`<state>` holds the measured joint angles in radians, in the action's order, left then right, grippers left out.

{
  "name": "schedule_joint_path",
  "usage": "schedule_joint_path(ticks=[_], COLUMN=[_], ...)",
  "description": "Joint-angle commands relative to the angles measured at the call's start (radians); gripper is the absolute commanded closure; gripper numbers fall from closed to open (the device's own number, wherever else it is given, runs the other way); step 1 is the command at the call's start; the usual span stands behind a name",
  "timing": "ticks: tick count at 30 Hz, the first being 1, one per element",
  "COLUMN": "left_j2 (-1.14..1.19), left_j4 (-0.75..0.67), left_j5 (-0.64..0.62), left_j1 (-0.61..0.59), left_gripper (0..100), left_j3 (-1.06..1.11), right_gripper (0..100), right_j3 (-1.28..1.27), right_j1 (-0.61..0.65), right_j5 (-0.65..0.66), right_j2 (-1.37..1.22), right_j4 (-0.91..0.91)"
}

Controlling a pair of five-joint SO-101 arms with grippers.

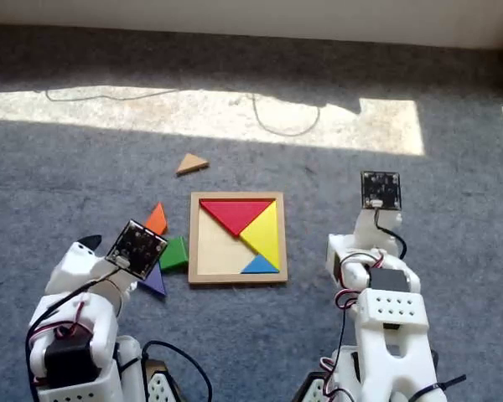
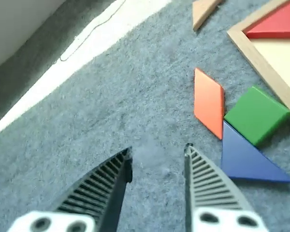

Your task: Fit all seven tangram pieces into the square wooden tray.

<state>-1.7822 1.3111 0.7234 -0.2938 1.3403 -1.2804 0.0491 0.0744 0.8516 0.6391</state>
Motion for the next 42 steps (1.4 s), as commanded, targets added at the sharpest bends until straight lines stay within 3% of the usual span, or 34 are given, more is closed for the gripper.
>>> schedule_joint_path(ticks=[1,8,12,26,35,42], left_j2=[-0.030,0.064,0.314,1.228,1.635,1.834], left_j4=[0.028,0.021,0.031,0.021,0.014,-0.092], left_j5=[0.034,0.077,0.097,0.204,0.204,0.201], left_j1=[0.025,0.027,0.030,0.285,0.308,0.306], left_gripper=[74,74,73,73,73,74], left_j3=[-0.062,-0.090,-0.228,-0.633,-0.862,-0.889], right_gripper=[99.2,99.2,99.2,99.2,99.2,99.2], right_j3=[0.002,-0.022,-0.027,-0.030,-0.030,-0.030], right_j1=[-0.010,-0.015,-0.015,-0.015,-0.015,-0.015], right_j5=[-0.005,-0.003,-0.003,-0.003,-0.003,-0.002], right_j2=[0.031,0.030,0.030,0.030,0.030,0.030], right_j4=[-0.033,-0.085,-0.085,-0.085,-0.085,-0.085])
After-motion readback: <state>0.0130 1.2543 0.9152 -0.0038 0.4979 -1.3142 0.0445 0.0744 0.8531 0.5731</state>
